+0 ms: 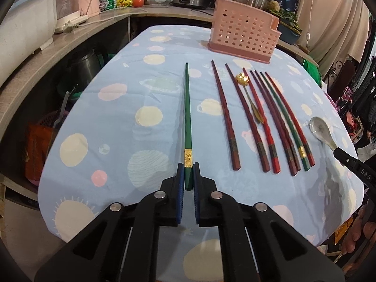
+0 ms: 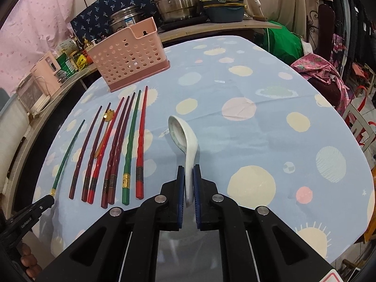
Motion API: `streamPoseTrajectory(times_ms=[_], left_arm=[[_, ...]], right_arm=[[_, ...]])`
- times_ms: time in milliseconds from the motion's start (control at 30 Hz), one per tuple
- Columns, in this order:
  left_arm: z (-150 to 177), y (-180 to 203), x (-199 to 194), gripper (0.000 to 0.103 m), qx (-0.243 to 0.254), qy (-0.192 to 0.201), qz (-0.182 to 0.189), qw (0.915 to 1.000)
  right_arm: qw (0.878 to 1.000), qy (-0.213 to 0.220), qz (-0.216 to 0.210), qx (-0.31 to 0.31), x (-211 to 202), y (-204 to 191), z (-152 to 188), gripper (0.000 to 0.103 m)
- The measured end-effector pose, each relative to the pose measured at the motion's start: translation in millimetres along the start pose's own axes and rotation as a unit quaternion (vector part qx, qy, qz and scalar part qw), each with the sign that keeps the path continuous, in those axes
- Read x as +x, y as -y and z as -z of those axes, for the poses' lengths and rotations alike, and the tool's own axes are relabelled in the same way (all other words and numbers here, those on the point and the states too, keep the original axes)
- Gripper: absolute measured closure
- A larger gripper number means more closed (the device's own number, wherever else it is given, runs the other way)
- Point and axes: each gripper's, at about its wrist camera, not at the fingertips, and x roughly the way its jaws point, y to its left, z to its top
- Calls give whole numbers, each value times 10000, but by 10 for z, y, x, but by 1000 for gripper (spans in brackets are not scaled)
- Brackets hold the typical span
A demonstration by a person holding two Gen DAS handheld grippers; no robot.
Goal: Organize utensils
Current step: 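Close the left tool on the green chopstick while the right tool closes on the white spoon, then lift the green chopstick with the left tool to the pink basket while the right tool carries the spoon there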
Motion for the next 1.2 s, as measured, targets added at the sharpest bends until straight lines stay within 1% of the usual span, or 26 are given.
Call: streamPoseTrajectory(times_ms=[200, 367, 533, 767, 1000, 1200], left_arm=[[-234, 19, -255, 96, -21, 359, -12, 9994], [-544, 34, -449, 96, -39, 735, -32, 9973], [-879, 3, -592, 96, -148, 1020, -30, 9947], [-1260, -33, -781, 96, -190, 1373, -36, 9903], [-1546, -17, -945, 96, -165, 1647, -34, 9862], [-1837, 55, -1110, 96, -106, 1887, 50, 9820]], right_arm=[[9998, 220, -9, 22, -158, 4, -186, 96], [9994, 350, -21, -1, -206, -6, -359, 96], [9992, 407, -33, -36, -183, -30, -462, 96], [9990, 428, -120, -41, -160, -58, -573, 96], [9985, 511, -155, -94, -169, -124, -698, 96], [9977, 572, -328, -123, -165, -155, -932, 96]])
